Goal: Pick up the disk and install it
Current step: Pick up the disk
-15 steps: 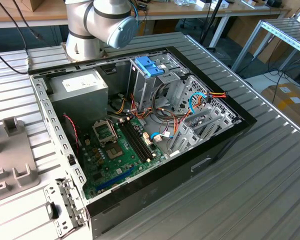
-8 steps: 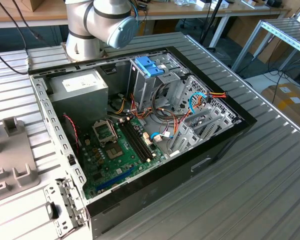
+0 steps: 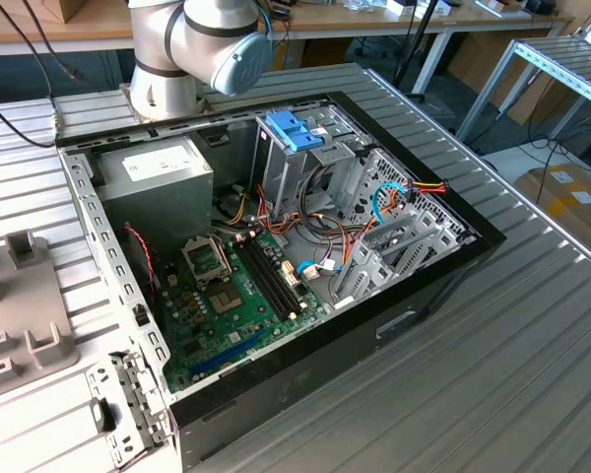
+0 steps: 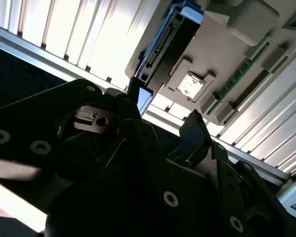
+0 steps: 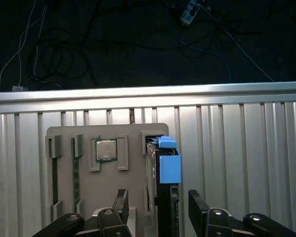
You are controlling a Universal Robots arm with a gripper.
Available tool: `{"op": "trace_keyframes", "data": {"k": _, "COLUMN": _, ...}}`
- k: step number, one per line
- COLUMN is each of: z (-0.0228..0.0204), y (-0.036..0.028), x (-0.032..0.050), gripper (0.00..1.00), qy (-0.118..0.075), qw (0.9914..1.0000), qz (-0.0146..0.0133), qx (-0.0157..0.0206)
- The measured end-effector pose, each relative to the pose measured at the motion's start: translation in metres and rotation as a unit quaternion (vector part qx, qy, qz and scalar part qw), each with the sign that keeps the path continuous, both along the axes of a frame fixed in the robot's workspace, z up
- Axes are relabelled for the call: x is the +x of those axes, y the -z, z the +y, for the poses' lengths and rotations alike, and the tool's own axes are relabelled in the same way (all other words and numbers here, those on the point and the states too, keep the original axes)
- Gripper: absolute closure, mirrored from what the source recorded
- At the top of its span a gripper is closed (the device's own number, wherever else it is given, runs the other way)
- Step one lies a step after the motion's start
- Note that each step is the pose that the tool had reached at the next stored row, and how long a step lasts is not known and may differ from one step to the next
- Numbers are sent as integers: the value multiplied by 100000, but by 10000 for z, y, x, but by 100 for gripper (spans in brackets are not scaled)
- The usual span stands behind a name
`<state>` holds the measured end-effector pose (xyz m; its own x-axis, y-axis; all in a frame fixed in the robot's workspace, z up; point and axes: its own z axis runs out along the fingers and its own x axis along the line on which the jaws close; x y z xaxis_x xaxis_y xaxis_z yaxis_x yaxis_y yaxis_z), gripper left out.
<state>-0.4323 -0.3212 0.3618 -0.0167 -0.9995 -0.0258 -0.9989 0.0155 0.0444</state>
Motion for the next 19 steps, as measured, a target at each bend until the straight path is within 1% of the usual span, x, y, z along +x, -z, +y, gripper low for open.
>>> {"op": "trace_keyframes", "data": {"k": 3, "z": 18, "y": 16, "x": -3, "gripper": 40, "qy": -280, "qw": 100000, "qz": -7, "qx": 1}}
{"op": "trace_keyframes", "data": {"k": 4, "z": 40, "y": 35, "x": -10, "gripper": 40, "qy": -278, "qw": 100000, "qz": -4, "qx": -1}}
{"op": "trace_keyframes", "data": {"k": 6, "z": 51, "y": 54, "x": -64, "gripper": 40, "qy": -280, "qw": 100000, "qz": 3, "qx": -2}}
{"op": "trace_keyframes", "data": {"k": 7, "z": 55, "y": 63, "x": -74, "gripper": 40, "qy": -279, "qw": 100000, "qz": -14, "qx": 3}}
{"op": "trace_keyframes", "data": {"k": 9, "z": 73, "y": 74, "x": -75, "gripper": 40, "qy": -279, "qw": 100000, "qz": 4, "qx": -2}}
{"op": "trace_keyframes", "data": {"k": 10, "z": 90, "y": 84, "x": -76, "gripper": 40, "qy": -276, "qw": 100000, "qz": 3, "qx": -2}}
{"op": "trace_keyframes", "data": {"k": 19, "z": 96, "y": 154, "x": -77, "gripper": 40, "qy": -279, "qw": 100000, "qz": -1, "qx": -1}}
